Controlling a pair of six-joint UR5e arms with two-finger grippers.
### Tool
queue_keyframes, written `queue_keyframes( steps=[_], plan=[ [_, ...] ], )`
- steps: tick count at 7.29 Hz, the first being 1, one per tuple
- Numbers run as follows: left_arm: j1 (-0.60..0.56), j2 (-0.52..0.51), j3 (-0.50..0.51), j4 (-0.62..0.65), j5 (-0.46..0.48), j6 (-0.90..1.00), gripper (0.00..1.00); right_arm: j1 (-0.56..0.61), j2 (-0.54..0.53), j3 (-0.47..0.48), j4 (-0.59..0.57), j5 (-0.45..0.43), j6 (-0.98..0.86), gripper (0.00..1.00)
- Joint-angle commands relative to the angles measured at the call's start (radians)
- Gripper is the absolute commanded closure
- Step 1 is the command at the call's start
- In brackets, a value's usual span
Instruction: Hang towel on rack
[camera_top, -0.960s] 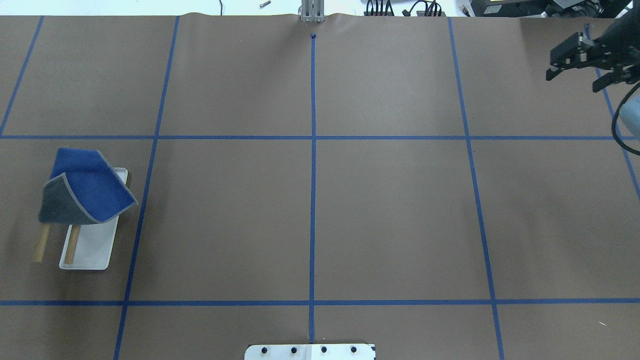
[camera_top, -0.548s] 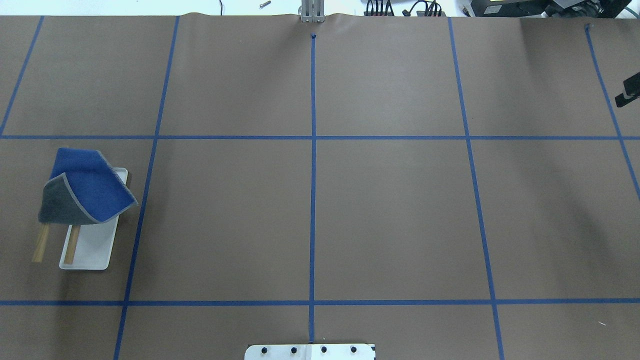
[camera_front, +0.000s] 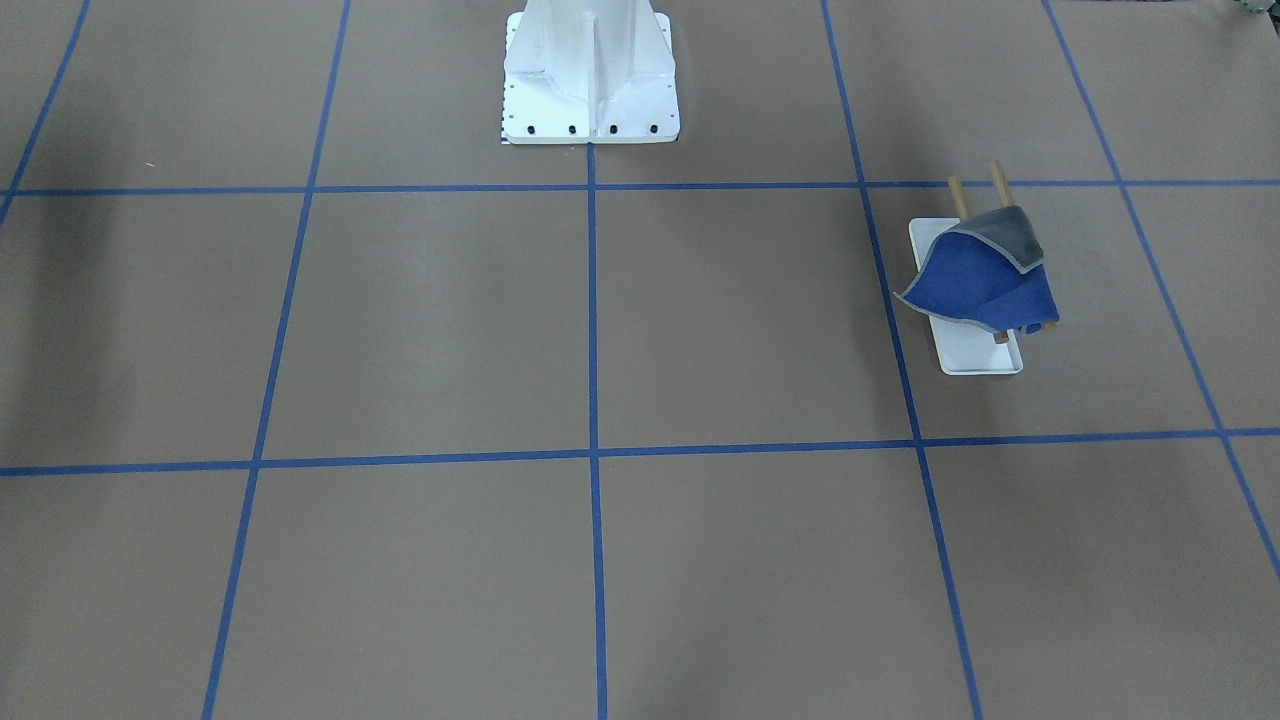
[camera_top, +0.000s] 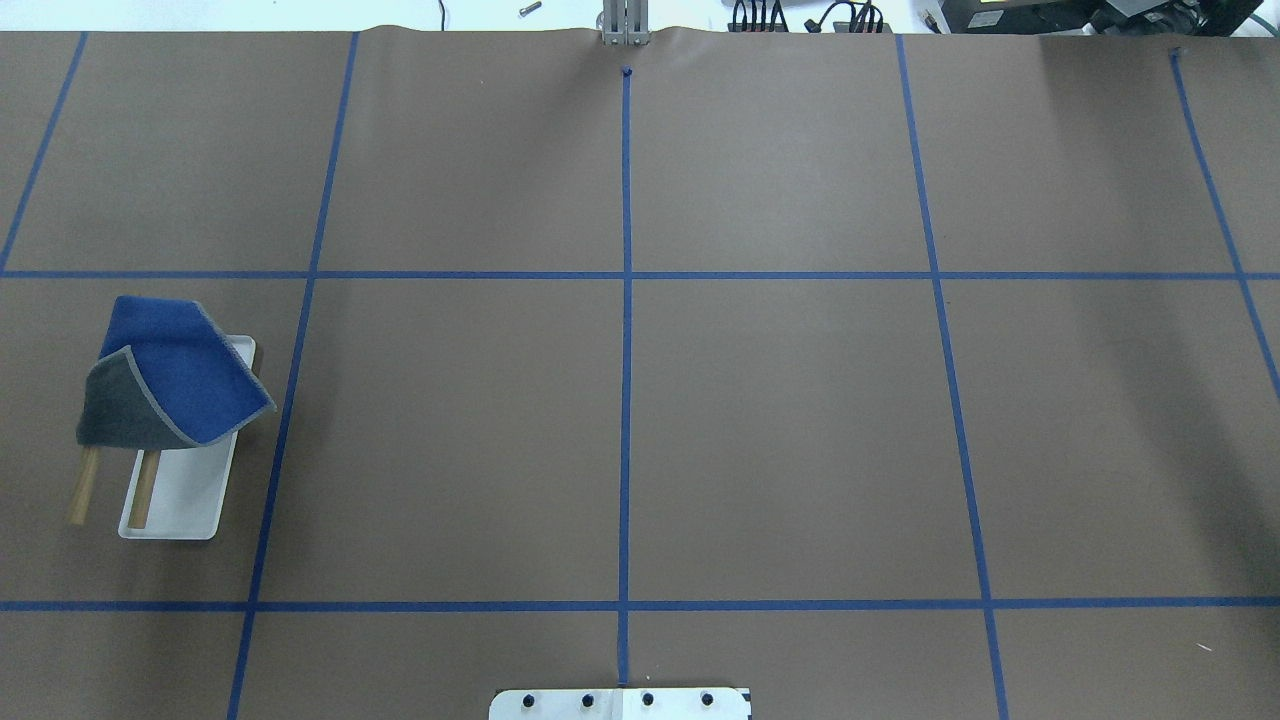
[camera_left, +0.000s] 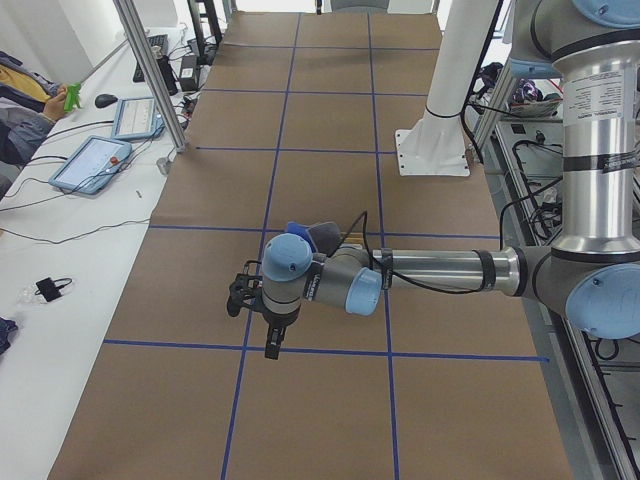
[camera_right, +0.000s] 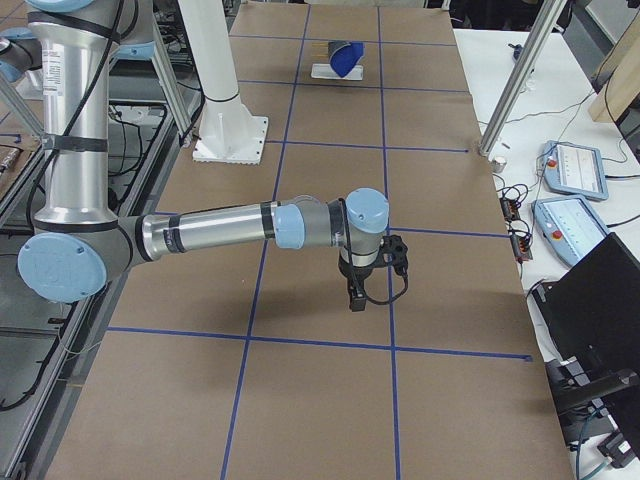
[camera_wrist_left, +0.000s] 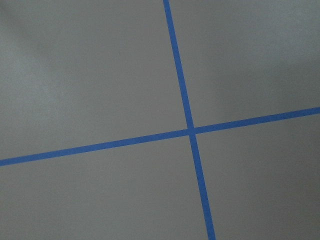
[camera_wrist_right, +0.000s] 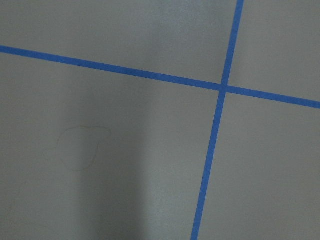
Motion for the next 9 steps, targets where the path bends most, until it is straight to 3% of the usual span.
queue_keyframes(
  steps=[1, 3, 5, 9],
  plan=[
    [-0.007, 0.009, 0.004, 0.044, -0.083, 0.009, 0.02, 0.013, -0.009, -0.019, -0.002, 0.0, -0.031, 0.0],
    [-0.026, 0.021, 0.009, 0.067, -0.079, 0.188, 0.02, 0.013, -0.009, -0.044, 0.009, 0.0, -0.033, 0.0],
    [-0.03, 0.069, 0.003, 0.062, -0.079, 0.19, 0.02, 0.013, -0.011, -0.044, 0.009, 0.001, -0.034, 0.0],
    [-0.032, 0.066, -0.011, 0.053, -0.085, 0.178, 0.02, 0.013, -0.009, -0.033, 0.009, 0.031, -0.024, 0.0]
  ],
)
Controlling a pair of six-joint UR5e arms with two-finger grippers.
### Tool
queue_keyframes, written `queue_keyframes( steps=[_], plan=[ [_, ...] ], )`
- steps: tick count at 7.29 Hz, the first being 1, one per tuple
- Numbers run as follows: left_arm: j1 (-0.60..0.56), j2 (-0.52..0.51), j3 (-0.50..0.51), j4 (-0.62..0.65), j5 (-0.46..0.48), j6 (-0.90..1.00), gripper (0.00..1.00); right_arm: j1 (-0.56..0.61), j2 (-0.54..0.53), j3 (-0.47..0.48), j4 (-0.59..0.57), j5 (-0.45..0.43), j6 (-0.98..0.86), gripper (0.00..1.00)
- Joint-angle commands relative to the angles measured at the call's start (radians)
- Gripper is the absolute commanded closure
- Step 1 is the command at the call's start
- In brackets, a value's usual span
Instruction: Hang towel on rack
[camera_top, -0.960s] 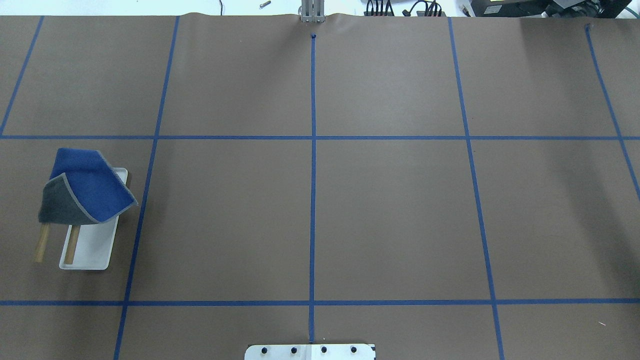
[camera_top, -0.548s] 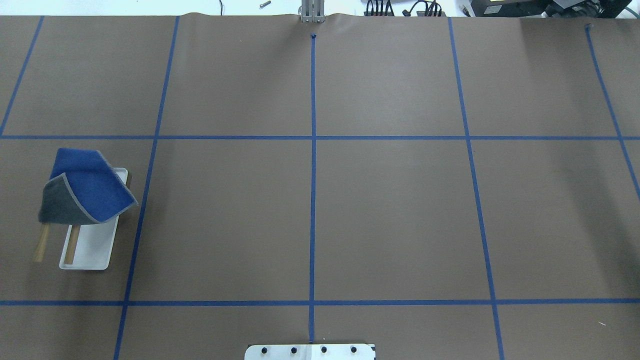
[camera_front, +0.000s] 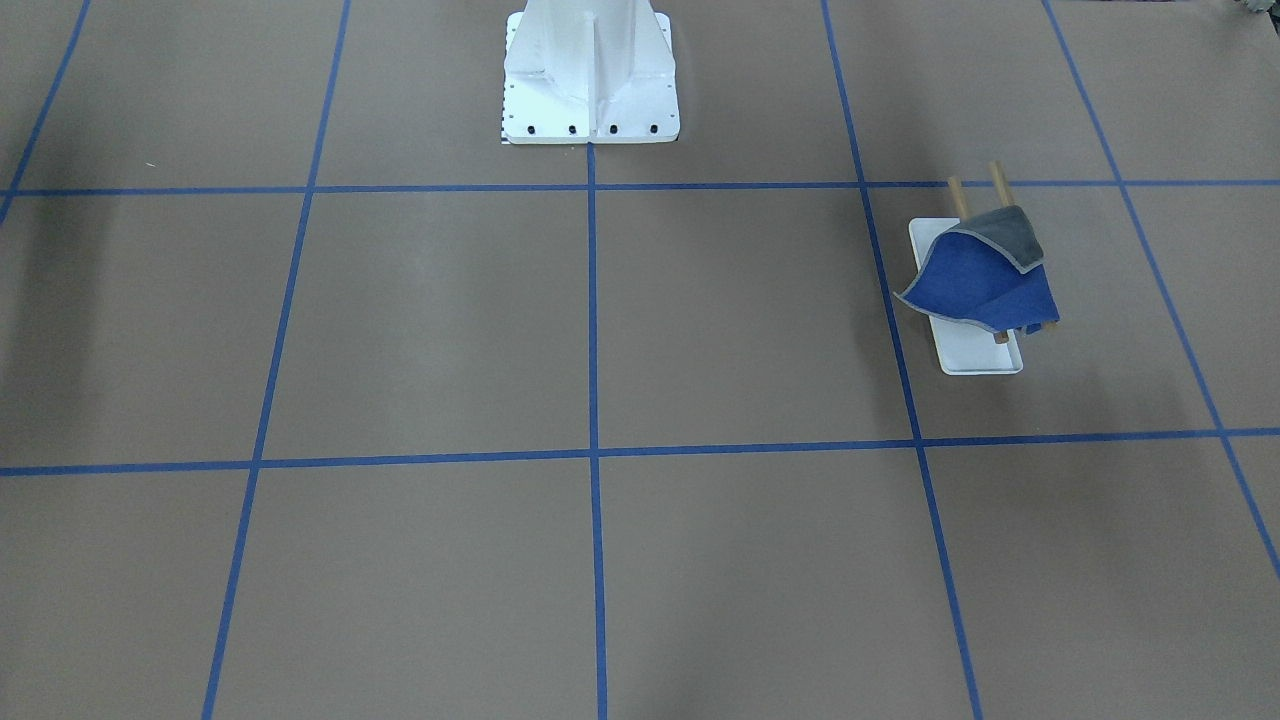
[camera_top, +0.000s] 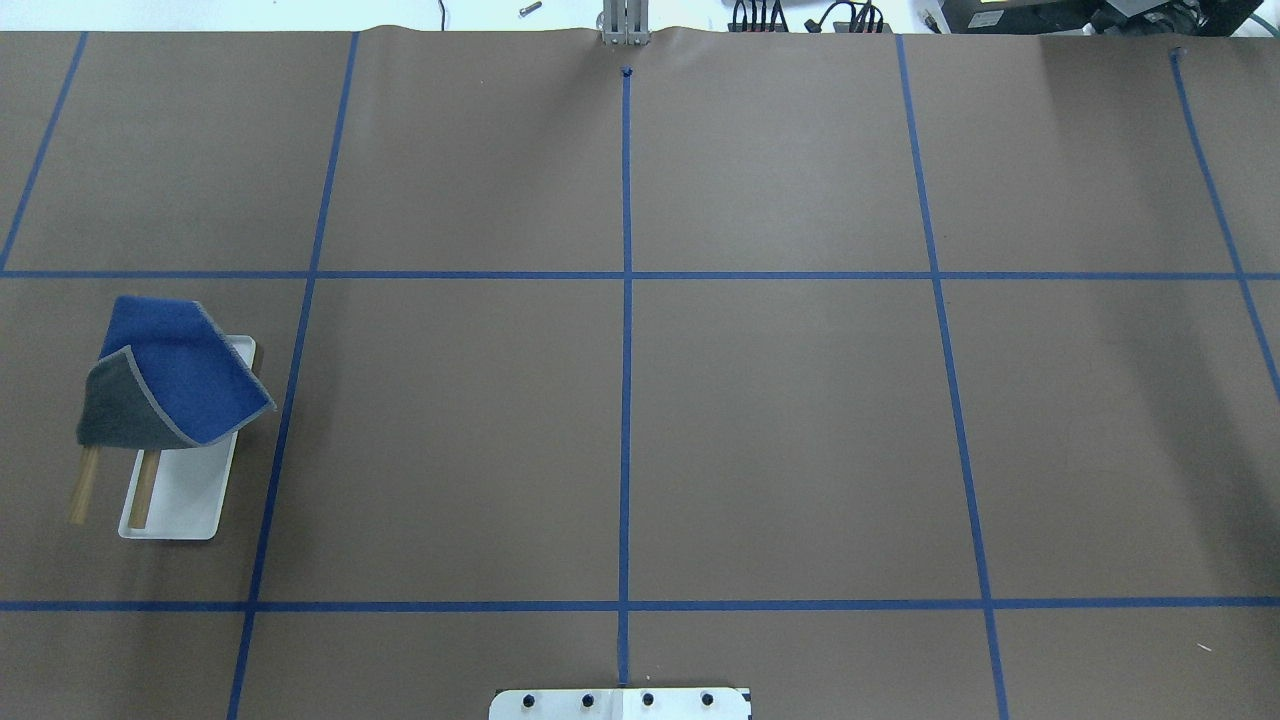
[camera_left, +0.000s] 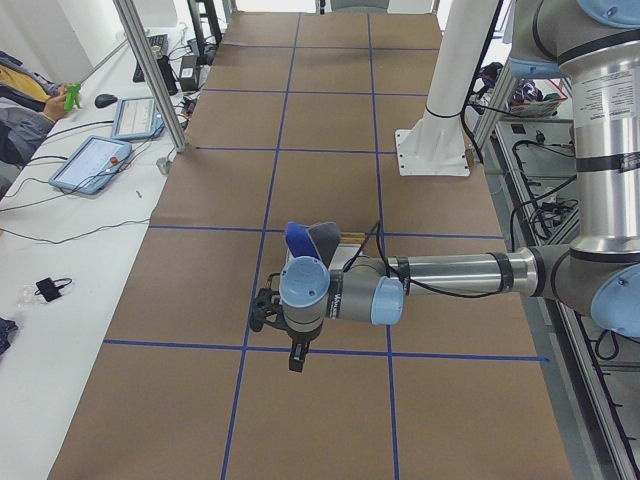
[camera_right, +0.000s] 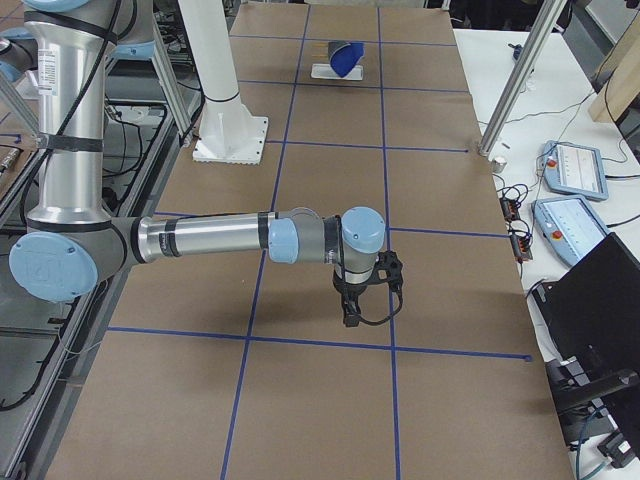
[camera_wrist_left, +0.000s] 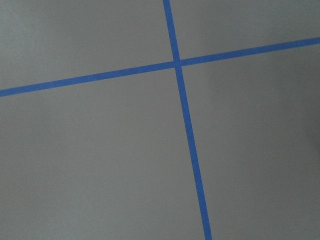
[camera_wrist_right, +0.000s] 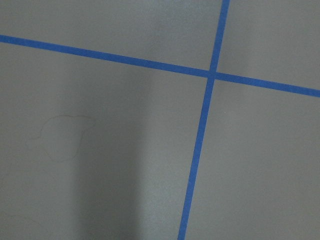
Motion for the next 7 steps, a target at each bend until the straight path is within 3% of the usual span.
queue_keyframes(
  steps=[1, 7],
  plan=[
    [0.0, -0.004, -0.011, -0.003, -0.003, -0.001, 0.02, 0.0, 0.0, 0.002, 0.0, 0.033, 0.005, 0.0],
    [0.0, -0.012, -0.02, -0.009, -0.001, -0.087, 0.02, 0.0, 0.0, 0.014, 0.0, 0.062, 0.008, 0.0]
  ],
)
